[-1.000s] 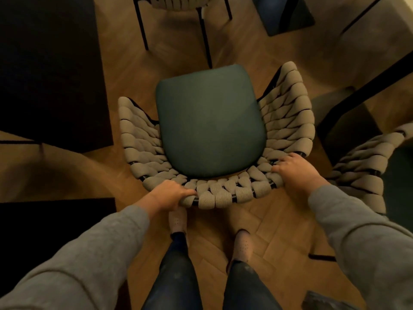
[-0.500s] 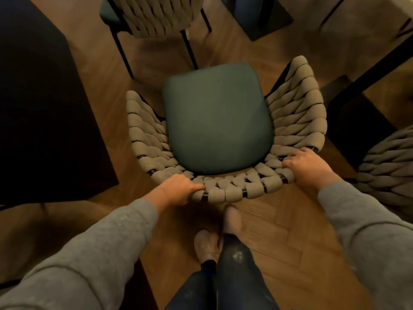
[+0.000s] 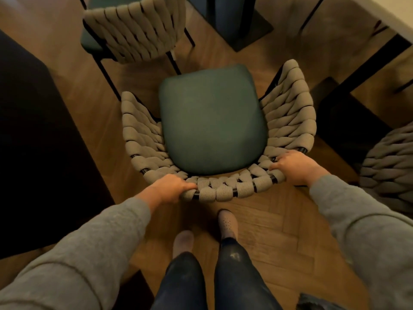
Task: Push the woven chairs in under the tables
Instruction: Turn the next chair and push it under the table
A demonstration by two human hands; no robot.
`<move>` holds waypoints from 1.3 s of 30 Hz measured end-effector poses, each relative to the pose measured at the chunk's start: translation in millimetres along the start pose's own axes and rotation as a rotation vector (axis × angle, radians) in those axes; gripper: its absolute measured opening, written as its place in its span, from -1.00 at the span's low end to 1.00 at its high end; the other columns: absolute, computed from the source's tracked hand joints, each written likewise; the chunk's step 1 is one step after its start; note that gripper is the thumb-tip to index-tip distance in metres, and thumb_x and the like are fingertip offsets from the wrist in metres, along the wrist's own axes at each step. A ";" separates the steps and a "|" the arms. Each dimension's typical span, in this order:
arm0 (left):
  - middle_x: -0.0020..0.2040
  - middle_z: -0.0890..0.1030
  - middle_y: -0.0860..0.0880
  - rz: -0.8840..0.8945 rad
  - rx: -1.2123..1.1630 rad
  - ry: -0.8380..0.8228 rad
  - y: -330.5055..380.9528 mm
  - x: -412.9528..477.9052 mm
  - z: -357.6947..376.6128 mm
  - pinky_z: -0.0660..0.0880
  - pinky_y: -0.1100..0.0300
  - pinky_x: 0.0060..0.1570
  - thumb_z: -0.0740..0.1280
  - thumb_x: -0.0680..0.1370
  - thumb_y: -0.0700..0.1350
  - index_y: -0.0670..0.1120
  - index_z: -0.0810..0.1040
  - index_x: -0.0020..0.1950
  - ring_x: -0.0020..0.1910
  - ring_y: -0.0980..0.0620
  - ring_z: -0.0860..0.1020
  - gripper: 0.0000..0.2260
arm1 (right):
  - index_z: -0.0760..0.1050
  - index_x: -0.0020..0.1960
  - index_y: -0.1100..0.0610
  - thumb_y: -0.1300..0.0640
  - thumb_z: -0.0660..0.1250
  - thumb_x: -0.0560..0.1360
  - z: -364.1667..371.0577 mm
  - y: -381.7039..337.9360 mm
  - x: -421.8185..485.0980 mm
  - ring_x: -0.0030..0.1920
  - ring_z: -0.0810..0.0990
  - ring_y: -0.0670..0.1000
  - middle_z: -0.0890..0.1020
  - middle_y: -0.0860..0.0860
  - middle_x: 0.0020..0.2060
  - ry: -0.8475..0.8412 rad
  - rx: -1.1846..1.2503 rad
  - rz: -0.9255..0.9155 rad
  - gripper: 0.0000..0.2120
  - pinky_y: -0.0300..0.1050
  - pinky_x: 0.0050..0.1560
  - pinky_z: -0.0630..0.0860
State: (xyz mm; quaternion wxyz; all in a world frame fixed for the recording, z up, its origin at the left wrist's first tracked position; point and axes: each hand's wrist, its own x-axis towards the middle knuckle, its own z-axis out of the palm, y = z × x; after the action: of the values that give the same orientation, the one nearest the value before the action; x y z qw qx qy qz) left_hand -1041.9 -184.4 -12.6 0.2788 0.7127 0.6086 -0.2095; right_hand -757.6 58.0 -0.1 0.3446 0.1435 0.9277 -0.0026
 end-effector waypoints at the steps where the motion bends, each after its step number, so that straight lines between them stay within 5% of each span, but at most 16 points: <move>1: 0.13 0.58 -0.02 0.009 0.007 -0.005 -1.5 -1.8 1.8 0.52 0.07 0.07 0.29 0.56 -0.09 0.14 0.30 0.42 0.05 -0.03 0.56 -0.55 | 0.39 0.37 -0.10 0.07 0.25 0.56 1.3 -5.4 -1.2 0.25 0.49 0.03 0.57 -0.03 0.19 0.004 -0.001 0.007 -0.62 -0.06 0.28 0.35; 13: 0.25 0.55 -0.04 0.262 0.300 -0.161 -41.4 -49.2 21.1 0.52 0.04 0.06 0.27 0.55 -0.17 0.08 0.27 0.46 0.11 -0.07 0.56 -0.50 | 0.46 0.28 -0.08 0.07 0.28 0.50 40.2 -159.6 -56.8 0.22 0.51 0.01 0.61 -0.06 0.11 0.023 0.302 0.257 -0.65 -0.04 0.26 0.32; 21: 0.36 0.46 -0.05 0.457 0.447 -0.236 -53.2 -57.1 14.8 0.45 0.01 0.23 0.26 0.58 -0.19 0.07 0.24 0.50 0.26 -0.08 0.49 -0.49 | 0.44 0.27 -0.06 0.04 0.28 0.47 67.3 -261.1 -88.6 0.26 0.50 0.03 0.62 -0.04 0.09 0.058 0.524 0.430 -0.64 -0.02 0.25 0.32; 33: 0.30 0.49 -0.04 0.395 0.618 -0.235 -62.9 26.4 -73.1 0.48 0.02 0.20 0.29 0.58 -0.15 0.15 0.20 0.48 0.21 -0.06 0.51 -0.47 | 0.47 0.15 -0.03 0.06 0.26 0.50 44.4 -210.7 -62.2 0.13 0.55 0.06 0.61 -0.01 0.01 0.106 0.590 0.598 -0.78 -0.05 0.05 0.33; 39: 0.41 0.40 -0.04 0.353 0.679 -0.236 -61.7 90.0 -124.3 0.43 -0.01 0.28 0.26 0.60 -0.11 0.14 0.15 0.51 0.37 -0.07 0.39 -0.48 | 0.50 0.05 -0.06 0.08 0.30 0.47 40.3 -148.5 -49.0 -0.04 0.59 0.03 0.61 -0.06 -0.13 0.222 0.635 0.639 -0.83 -0.12 -0.11 0.22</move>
State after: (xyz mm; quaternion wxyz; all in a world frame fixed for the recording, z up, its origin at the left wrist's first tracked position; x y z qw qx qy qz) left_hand -1092.3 -29.3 15.3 0.1273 0.8290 0.3367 -0.4280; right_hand -736.2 -101.5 -13.5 0.1655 0.5202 0.8215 -0.1648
